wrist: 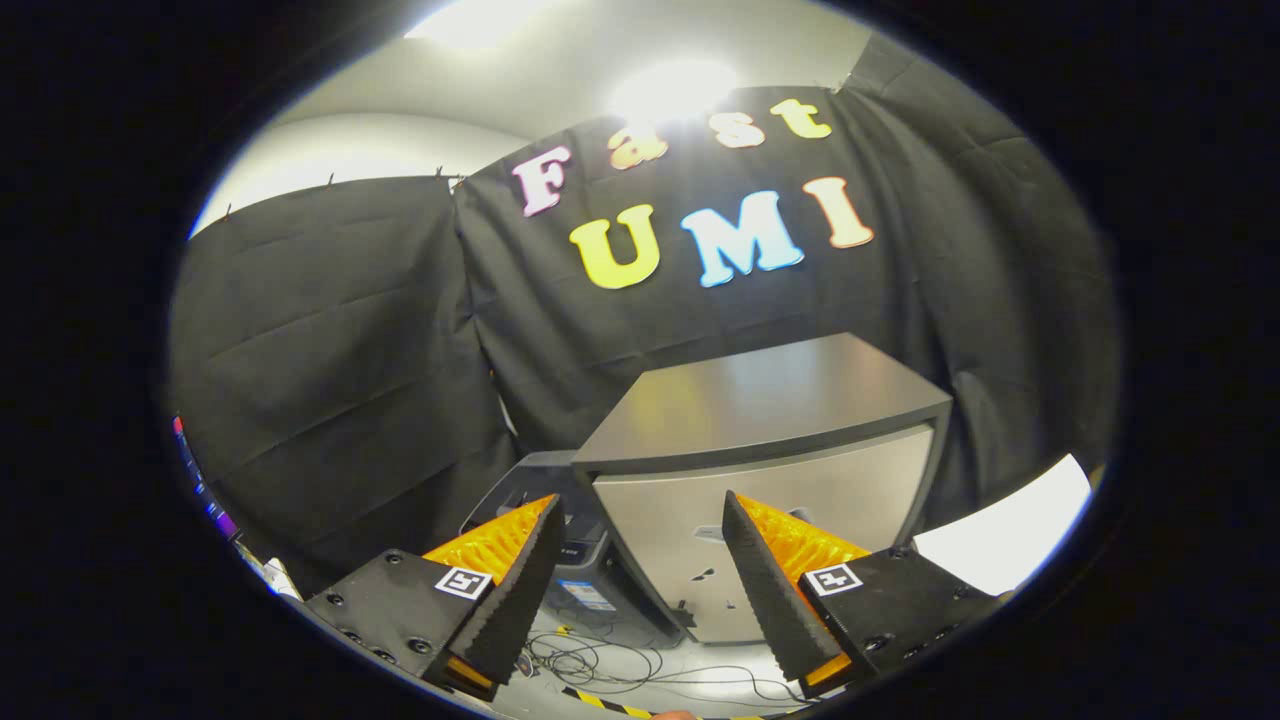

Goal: Put the clothes into the washing machine and then close the washing machine lid.

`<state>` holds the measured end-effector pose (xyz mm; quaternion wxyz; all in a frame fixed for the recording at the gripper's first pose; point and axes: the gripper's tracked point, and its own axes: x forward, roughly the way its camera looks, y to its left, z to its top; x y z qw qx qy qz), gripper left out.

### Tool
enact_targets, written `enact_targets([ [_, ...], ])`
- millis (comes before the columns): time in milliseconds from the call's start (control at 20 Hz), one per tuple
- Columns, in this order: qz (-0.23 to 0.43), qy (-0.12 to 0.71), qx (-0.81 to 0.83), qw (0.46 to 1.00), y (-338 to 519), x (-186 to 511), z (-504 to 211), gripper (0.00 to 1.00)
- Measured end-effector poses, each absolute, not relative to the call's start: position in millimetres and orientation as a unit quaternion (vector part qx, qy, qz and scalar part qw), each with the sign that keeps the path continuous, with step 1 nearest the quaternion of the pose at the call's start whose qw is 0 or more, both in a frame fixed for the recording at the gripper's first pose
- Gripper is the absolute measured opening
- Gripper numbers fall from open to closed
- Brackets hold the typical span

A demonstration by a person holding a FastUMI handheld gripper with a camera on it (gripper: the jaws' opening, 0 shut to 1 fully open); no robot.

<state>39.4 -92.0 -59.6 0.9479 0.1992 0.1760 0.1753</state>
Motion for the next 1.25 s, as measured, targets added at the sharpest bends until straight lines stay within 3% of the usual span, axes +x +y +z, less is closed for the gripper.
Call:
enact_targets([
  [500, 0.094, 0.086, 0.17, 0.977, -142.7, -4.3, -37.9, 0.98],
  [1250, 0.046, 0.063, 0.088, 0.993, -142.5, -29.5, -43.2, 0.98],
])
